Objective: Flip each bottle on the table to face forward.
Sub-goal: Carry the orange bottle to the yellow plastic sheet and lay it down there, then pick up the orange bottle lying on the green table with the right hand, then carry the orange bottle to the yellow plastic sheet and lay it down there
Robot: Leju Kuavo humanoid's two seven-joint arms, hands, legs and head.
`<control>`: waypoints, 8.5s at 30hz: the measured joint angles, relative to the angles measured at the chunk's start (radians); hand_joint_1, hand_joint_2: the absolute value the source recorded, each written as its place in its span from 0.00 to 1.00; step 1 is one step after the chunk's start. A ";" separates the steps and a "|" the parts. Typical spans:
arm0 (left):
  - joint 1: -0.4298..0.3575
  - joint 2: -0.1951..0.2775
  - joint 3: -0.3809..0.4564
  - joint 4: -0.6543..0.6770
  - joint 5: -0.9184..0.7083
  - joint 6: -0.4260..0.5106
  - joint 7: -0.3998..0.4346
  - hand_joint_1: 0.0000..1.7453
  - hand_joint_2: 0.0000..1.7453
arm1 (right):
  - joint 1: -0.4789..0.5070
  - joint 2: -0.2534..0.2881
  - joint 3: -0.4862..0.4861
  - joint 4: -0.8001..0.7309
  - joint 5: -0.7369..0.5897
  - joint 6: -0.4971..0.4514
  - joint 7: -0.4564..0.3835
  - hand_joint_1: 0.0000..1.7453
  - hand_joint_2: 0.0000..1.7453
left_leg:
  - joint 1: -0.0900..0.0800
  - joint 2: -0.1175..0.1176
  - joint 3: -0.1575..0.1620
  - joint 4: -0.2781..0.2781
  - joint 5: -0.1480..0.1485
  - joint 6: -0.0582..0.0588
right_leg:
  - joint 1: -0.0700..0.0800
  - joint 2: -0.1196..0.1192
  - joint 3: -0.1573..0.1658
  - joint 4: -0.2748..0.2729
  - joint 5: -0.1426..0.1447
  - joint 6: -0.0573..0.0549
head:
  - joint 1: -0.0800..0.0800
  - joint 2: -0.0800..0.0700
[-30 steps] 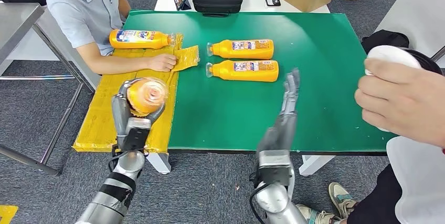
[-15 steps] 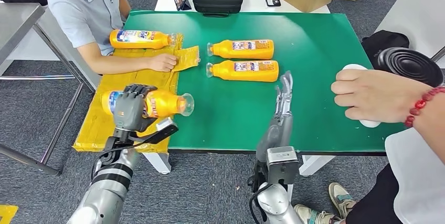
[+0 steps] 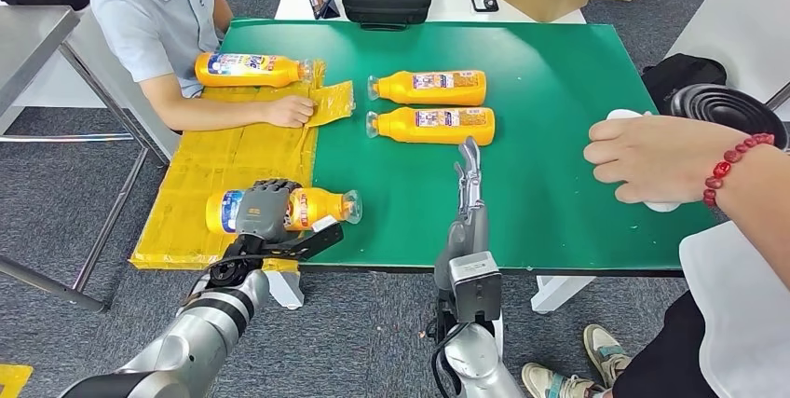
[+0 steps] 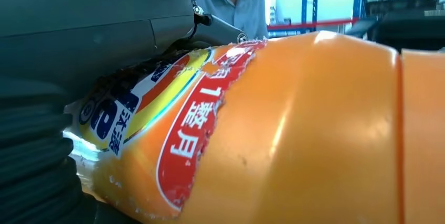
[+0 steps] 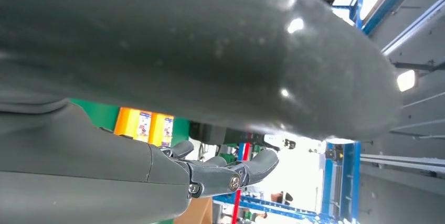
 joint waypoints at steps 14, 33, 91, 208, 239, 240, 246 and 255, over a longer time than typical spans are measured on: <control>-0.056 0.006 0.016 0.064 0.173 -0.206 -0.082 0.00 1.00 | 0.000 0.009 -0.010 0.040 0.000 0.047 0.000 0.00 0.00 | 0.000 -0.003 0.003 0.000 0.000 0.000 | 0.000 -0.001 0.004 0.000 0.000 0.000 | 0.000 0.000; 0.029 -0.052 0.080 -0.061 0.596 -0.457 -0.455 0.00 1.00 | 0.003 0.009 -0.024 0.058 0.020 0.058 0.000 0.00 0.00 | 0.000 -0.003 0.009 0.000 0.001 0.001 | 0.000 -0.003 0.010 0.000 0.000 0.000 | 0.000 0.000; 0.557 0.016 -0.393 -1.228 1.649 -0.288 -0.457 0.00 1.00 | -0.456 -0.195 -0.041 0.935 0.991 0.116 0.578 0.00 1.00 | 0.000 0.000 0.006 0.000 0.001 0.001 | 0.000 -0.002 0.006 -0.001 0.000 0.000 | 0.000 0.000; 0.502 -0.012 -0.571 -0.865 1.976 -0.577 -0.221 1.00 1.00 | -0.166 -0.062 0.105 0.421 0.332 0.344 0.127 0.33 1.00 | 0.000 0.002 0.004 0.000 -0.001 -0.001 | 0.001 0.006 0.002 -0.001 0.002 -0.003 | 0.000 0.000; 0.352 0.033 -0.489 -0.739 1.760 -0.257 -0.239 1.00 1.00 | -0.133 -0.066 0.155 0.386 0.482 0.148 0.085 0.00 0.00 | 0.001 0.002 0.003 0.000 0.000 -0.001 | 0.002 0.003 0.002 0.000 0.002 -0.003 | 0.000 0.000; 0.338 0.040 -0.481 -0.728 1.713 -0.226 -0.251 1.00 1.00 | -0.133 -0.068 0.163 0.383 0.497 0.139 0.082 0.00 0.00 | 0.001 0.002 0.003 0.000 0.000 -0.001 | 0.002 0.003 0.002 0.000 0.002 -0.003 | 0.000 0.000; 0.226 0.076 -0.448 -0.634 1.196 0.055 -0.290 1.00 1.00 | -0.135 -0.068 0.205 0.378 0.521 0.128 0.051 0.00 0.00 | 0.001 0.001 0.003 0.000 0.001 -0.001 | 0.002 0.002 0.002 0.000 0.002 -0.003 | 0.000 0.000; 0.115 0.093 -0.393 -0.456 0.609 0.115 -0.149 1.00 1.00 | -0.141 -0.068 0.238 0.373 0.523 0.131 0.032 0.00 0.00 | 0.001 0.001 0.003 0.000 0.001 -0.001 | 0.002 0.002 0.002 0.000 0.002 -0.003 | 0.000 0.000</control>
